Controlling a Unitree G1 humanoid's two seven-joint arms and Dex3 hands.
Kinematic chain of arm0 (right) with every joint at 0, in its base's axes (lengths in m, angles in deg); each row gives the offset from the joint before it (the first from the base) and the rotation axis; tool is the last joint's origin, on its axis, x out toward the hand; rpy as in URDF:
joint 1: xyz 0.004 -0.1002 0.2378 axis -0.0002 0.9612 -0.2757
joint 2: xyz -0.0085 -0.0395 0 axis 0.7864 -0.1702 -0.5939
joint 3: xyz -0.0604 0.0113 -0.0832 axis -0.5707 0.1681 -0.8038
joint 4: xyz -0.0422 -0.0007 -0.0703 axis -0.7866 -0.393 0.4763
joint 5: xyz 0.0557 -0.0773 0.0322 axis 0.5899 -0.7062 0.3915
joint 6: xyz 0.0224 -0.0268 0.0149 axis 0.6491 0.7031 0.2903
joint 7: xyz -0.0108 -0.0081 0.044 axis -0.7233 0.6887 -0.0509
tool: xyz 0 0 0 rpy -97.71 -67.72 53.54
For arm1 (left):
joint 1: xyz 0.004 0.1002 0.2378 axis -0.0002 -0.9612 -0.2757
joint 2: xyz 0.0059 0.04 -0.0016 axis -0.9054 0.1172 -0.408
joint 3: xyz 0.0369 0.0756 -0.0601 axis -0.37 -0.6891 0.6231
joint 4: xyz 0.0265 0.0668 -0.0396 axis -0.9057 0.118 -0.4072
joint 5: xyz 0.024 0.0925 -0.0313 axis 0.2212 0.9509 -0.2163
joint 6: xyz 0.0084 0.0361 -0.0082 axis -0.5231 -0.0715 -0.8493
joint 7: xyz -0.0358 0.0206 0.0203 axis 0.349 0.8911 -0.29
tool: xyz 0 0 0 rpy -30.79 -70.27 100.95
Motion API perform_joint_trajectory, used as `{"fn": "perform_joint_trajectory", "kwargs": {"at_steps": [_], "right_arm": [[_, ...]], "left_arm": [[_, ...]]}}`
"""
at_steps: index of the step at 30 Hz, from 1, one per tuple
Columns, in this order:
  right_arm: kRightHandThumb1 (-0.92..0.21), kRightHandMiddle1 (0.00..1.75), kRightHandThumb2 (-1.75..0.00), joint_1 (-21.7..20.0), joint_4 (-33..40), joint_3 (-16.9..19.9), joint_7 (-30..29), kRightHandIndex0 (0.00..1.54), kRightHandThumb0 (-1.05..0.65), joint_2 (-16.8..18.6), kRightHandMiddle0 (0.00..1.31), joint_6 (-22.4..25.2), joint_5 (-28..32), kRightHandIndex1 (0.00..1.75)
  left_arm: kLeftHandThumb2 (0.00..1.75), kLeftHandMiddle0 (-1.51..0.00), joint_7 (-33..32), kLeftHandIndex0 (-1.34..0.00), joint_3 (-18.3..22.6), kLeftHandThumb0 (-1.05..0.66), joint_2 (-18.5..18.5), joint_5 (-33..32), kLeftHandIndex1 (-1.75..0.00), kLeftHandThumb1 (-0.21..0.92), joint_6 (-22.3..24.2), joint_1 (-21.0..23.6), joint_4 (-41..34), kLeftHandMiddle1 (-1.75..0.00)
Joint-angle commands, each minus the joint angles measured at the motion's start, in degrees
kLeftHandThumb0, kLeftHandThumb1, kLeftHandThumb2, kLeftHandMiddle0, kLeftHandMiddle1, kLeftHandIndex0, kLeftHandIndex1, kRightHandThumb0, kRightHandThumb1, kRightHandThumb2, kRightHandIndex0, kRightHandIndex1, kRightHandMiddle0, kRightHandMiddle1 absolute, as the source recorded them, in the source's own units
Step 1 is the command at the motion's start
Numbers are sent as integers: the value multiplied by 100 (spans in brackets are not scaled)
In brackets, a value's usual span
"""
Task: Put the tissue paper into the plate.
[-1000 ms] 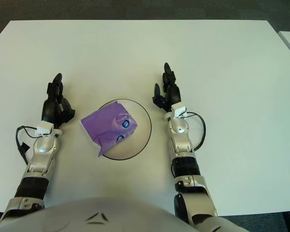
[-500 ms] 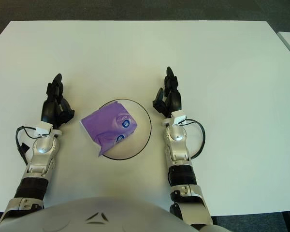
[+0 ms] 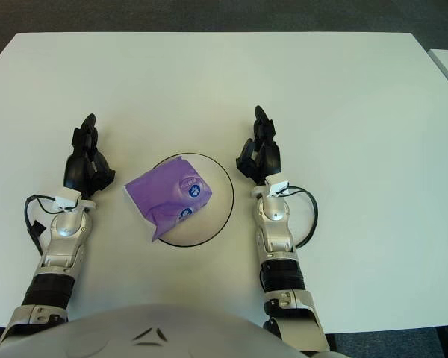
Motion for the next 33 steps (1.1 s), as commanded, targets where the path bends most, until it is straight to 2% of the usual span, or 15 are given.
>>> {"fn": "perform_joint_trajectory", "kwargs": {"at_steps": [1,15,33], "right_arm": [[-92,30,-104,318,-188,23,60,10,-74,-22,0,109,70,3],[-92,34,-102,468,-147,72,187,12,-71,-40,0,93,105,3],[-92,42,-100,529,-77,119,190,15,-65,-35,0,270,117,3]], "left_arm": [[103,-15,29,0,-89,-74,157,88,-40,92,74,-756,711,-1],[105,-15,18,0,-58,-77,179,50,-43,92,138,-780,694,-1],[106,-16,-17,0,-49,-76,208,75,-45,92,-24,-763,745,-1]]}}
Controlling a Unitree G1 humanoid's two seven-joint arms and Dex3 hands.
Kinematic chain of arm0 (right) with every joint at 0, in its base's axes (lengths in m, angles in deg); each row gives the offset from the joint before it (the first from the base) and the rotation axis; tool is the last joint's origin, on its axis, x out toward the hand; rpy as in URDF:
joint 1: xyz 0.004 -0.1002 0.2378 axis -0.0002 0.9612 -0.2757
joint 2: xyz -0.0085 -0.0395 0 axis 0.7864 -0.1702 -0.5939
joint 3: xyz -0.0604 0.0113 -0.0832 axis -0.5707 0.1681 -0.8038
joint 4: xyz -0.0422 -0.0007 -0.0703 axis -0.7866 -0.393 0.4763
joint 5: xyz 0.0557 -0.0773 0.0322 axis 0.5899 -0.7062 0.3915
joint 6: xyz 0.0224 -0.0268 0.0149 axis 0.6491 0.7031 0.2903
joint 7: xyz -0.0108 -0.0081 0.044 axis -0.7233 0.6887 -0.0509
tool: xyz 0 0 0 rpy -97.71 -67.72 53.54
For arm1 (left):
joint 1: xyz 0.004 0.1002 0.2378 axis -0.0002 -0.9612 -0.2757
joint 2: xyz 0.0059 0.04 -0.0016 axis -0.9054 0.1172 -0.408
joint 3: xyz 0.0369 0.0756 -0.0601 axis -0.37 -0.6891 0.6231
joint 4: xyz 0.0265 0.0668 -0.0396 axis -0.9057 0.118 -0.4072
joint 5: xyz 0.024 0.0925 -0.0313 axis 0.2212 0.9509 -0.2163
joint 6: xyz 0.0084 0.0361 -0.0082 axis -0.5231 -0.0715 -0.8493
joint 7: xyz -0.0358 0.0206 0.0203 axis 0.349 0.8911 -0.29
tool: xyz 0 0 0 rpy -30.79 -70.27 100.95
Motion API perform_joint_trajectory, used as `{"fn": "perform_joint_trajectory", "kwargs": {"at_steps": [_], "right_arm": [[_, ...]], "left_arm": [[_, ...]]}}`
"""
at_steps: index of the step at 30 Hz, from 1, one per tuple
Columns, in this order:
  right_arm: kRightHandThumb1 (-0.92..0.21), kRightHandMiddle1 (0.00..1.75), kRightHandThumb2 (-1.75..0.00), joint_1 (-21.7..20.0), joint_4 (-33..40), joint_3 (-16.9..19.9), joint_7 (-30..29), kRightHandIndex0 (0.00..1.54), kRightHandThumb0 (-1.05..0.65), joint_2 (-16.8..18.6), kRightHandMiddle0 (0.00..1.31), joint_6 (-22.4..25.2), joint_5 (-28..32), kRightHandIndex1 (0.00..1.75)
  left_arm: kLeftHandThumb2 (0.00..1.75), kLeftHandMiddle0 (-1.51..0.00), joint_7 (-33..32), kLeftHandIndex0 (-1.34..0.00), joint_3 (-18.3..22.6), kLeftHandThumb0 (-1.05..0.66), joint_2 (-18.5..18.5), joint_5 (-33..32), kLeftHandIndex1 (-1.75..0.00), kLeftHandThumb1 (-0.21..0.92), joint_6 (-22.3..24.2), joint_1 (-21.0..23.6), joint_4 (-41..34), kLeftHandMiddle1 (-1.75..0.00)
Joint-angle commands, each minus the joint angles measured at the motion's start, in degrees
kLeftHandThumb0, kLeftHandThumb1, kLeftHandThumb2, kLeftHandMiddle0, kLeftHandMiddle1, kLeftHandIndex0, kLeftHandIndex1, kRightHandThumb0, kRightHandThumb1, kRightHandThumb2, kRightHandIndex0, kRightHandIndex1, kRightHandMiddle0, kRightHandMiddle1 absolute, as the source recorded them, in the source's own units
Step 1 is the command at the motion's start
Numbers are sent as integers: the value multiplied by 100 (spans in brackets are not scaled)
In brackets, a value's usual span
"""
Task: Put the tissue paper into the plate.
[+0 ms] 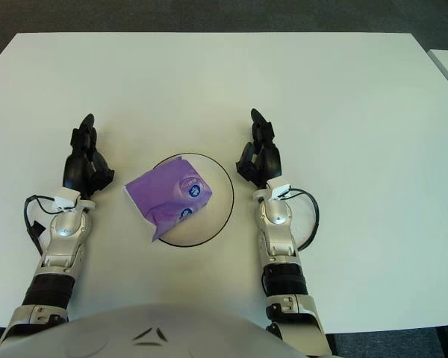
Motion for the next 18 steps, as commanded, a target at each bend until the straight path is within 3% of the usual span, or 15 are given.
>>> {"fn": "perform_joint_trajectory", "kwargs": {"at_steps": [1,18], "right_arm": [[-92,42,-99,330,-206,56,10,15,-65,-10,0,221,99,3],[-92,46,-98,309,-220,61,24,16,-65,-1,0,266,125,3]], "left_arm": [[105,-16,-15,0,-92,-76,187,110,-45,92,45,-774,712,-1],[105,-17,-5,0,-107,-78,175,135,-44,92,93,-785,624,-1]]}}
